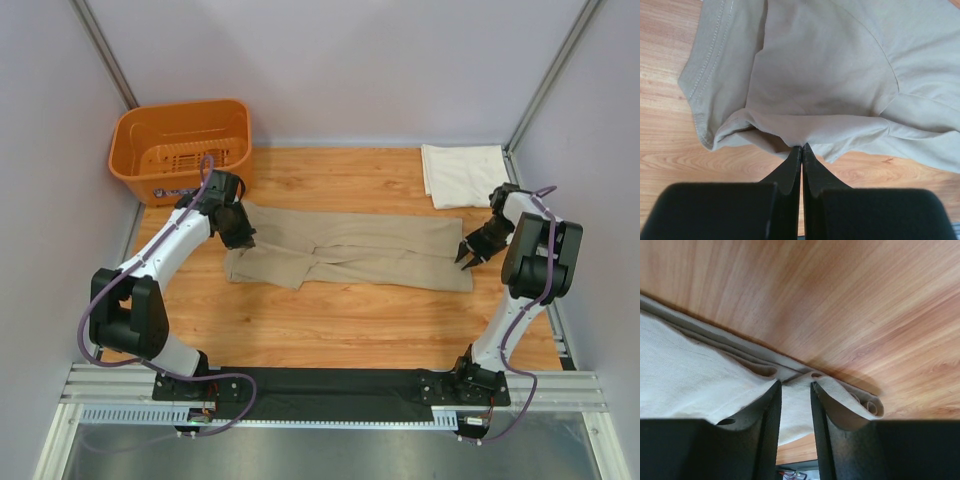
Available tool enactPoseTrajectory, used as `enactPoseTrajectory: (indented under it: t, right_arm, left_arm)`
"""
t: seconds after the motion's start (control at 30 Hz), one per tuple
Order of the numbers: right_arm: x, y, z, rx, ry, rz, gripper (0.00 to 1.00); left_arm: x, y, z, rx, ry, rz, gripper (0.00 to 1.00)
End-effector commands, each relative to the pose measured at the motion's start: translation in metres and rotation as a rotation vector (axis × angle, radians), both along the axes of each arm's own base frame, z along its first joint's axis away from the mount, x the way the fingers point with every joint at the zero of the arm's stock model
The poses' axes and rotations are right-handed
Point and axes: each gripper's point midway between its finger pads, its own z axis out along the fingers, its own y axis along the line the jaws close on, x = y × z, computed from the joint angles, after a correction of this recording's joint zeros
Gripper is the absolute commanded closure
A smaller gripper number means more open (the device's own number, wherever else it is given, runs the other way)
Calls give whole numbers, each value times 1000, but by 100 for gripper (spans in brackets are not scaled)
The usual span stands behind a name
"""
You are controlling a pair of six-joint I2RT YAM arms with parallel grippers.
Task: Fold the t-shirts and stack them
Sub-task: Fold the tshirt
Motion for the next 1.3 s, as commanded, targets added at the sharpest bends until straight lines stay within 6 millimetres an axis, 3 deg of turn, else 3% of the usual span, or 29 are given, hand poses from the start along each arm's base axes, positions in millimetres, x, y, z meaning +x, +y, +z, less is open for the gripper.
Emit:
enactPoseTrajectory:
  t: [0.0,0.23,0.43,0.67,1.1,1.27]
  right_arm:
    - [9,-17,-1,-65,-13,-20,68]
    - [9,-16,-6,-56,-8,-20,70]
    - [6,-16,-7,-62,-7,-8,92]
    - [-8,-15,0,-75,7,8,99]
    - [-32,-4,46,-103,-67,51,100]
    - [-30,-2,55,-110,-106,68,100]
  left_arm:
    - [1,1,13,-9,-51,-15,100]
    - [-2,0,8,-15,-37,-18,100]
    - [-4,2,10,-8,-42,-17,100]
    - [-14,5,8,-9,-36,-2,100]
    - [-49,11,7,-26,-40,16,100]
    - [-54,13,14,-33,-70,19,100]
